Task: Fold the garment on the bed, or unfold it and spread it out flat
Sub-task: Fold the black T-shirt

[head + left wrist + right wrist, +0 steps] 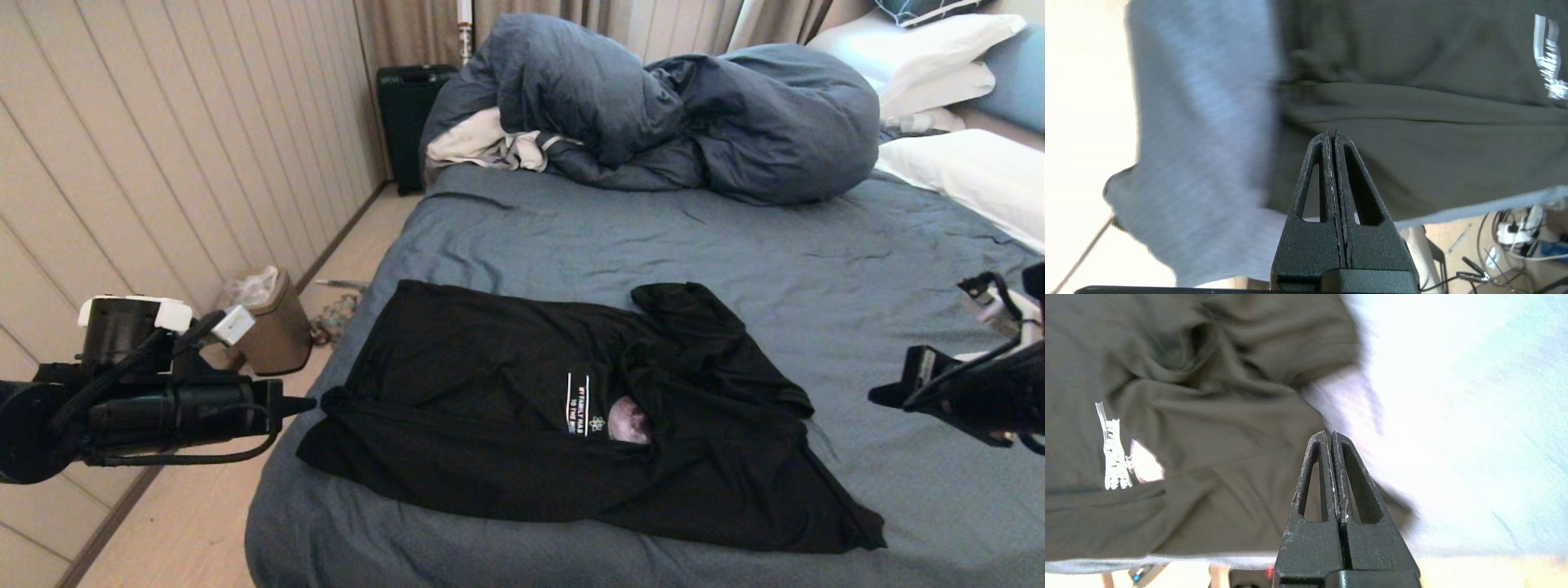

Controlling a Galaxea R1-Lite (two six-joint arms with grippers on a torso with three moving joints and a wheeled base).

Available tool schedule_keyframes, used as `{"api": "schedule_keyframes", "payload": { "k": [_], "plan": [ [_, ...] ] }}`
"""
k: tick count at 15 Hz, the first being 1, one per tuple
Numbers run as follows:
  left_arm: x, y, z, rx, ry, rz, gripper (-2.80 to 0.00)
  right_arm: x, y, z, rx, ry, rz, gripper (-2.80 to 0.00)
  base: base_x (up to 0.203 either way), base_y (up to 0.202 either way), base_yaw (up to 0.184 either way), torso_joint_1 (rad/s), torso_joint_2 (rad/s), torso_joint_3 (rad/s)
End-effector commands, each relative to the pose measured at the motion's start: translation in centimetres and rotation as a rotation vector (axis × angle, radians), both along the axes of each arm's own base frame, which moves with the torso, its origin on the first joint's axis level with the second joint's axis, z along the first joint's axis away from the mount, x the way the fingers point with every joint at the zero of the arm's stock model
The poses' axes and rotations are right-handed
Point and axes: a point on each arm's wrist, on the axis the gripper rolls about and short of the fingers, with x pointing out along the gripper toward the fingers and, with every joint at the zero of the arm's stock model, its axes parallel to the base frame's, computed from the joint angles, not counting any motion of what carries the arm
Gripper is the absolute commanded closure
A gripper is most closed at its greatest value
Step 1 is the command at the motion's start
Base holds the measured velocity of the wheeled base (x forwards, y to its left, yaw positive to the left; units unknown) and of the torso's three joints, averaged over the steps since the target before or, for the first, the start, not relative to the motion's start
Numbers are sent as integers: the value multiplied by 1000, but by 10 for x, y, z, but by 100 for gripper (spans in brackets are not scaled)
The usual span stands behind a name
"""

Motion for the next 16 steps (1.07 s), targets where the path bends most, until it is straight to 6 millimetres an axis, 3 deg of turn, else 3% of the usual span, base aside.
{"api": "schedule_keyframes", "payload": {
  "k": [1, 3, 4, 10, 16],
  "plan": [
    [8, 8, -16, -4, 49, 19, 0, -12, -9, 8, 9, 17, -55, 0, 0, 0, 0, 0, 0, 0],
    [11, 9, -21, 15, 46, 38, 0, -25, -17, 12, 15, 64, -113, 0, 0, 0, 0, 0, 0, 0],
    [13, 9, -25, 16, 57, 39, -280, -27, -19, 16, 17, 76, -127, 0, 0, 0, 0, 0, 0, 0],
    [27, 4, -39, -24, 93, -11, -280, -24, -8, 20, -39, 115, -130, 0, 0, 0, 0, 0, 0, 0],
    [32, -39, -57, -25, 153, -128, -280, -16, -7, 12, -37, 144, -110, 0, 0, 0, 0, 0, 0, 0]
  ]
}}
